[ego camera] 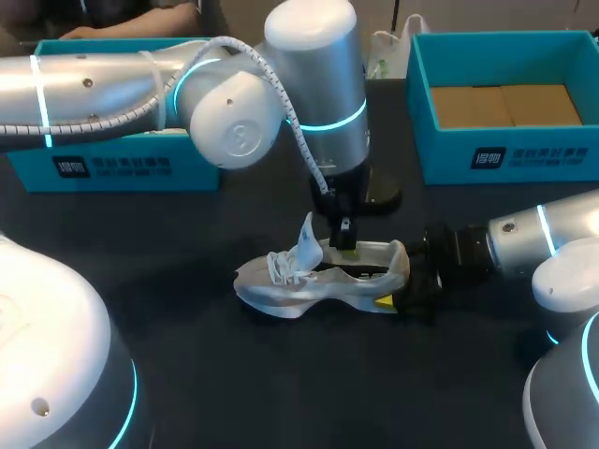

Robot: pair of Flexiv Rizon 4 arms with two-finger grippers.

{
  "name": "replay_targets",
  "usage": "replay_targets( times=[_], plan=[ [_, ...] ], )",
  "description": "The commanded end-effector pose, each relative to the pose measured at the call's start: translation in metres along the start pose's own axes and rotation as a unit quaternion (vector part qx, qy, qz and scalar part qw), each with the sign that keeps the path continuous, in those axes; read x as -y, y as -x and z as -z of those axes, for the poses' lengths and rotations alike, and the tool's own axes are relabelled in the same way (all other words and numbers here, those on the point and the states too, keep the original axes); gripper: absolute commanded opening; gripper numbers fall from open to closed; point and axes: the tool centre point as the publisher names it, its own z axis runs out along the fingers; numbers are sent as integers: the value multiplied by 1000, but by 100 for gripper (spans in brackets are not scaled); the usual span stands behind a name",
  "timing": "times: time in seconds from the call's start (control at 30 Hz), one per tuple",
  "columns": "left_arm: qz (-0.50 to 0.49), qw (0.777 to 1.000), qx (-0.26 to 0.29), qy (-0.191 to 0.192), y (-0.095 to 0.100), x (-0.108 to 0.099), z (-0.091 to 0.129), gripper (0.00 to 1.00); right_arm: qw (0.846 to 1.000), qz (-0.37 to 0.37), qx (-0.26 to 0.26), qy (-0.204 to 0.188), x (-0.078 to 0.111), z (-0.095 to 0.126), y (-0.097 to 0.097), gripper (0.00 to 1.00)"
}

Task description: Take the shoe out of the shoebox, open the shoe tongue, remove and reinsert the insole, then place the shoe into the shoebox

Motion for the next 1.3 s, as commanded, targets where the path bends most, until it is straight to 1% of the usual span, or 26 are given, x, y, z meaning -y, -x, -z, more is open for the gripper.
replay_targets(
  times=[0.03, 0.23, 0.27, 0.3, 0.37, 0.43, 0.57, 0.63, 0.73, 0.87, 1.03, 1.17, 1.27, 1.3],
  plan=[
    [0, 1000, 0, 1, 0, 1, 1, 0, 1000, 0, 1, -2, -1, -1, -2, 0],
    [0, 1000, 0, 1, 0, 1, 1, 0, 1000, 0, 1, -2, -1, -1, -2, 0],
    [-1, 1000, -9, -3, 0, 1, -2, 0, 1000, 0, 1, -2, -1, -1, -2, 0],
    [2, 1000, -3, -8, -1, 1, -4, 0, 1000, 0, 1, -2, -1, -1, -2, 0],
    [-3, 1000, -11, -14, -4, 2, -9, 0, 1000, 0, 1, -2, -1, -1, -2, 0],
    [-8, 1000, -11, -9, -6, 4, -15, 0, 1000, 0, 1, -2, -1, -1, -2, 0],
    [-14, 999, -30, 3, -6, 7, -29, 0, 1000, 0, 1, -2, -1, -1, -2, 0],
    [-15, 999, -46, -4, -5, 7, -36, 0, 1000, 0, 1, -2, -1, -1, -2, 0],
    [-15, 998, -54, -11, -5, 7, -43, 0, 1000, 0, 1, -2, -1, -1, -2, 0],
    [-22, 997, -72, -4, -7, 6, -49, 0, 1000, 0, 1, -2, -1, -1, -2, 0],
    [-30, 995, -91, -1, -11, 2, -51, 0, 1000, 0, 1, -2, -1, -1, -2, 0],
    [-33, 995, -95, 8, -14, -3, -52, 0, 1000, 0, 1, -2, -1, -1, -2, 0],
    [-41, 994, -100, 22, -14, -6, -57, 0, 1000, 0, 1, -2, -1, -1, -2, 0],
    [-39, 994, -98, 21, -14, -7, -59, 0, 1000, 0, 1, -2, -1, -1, -2, 0]
  ],
)
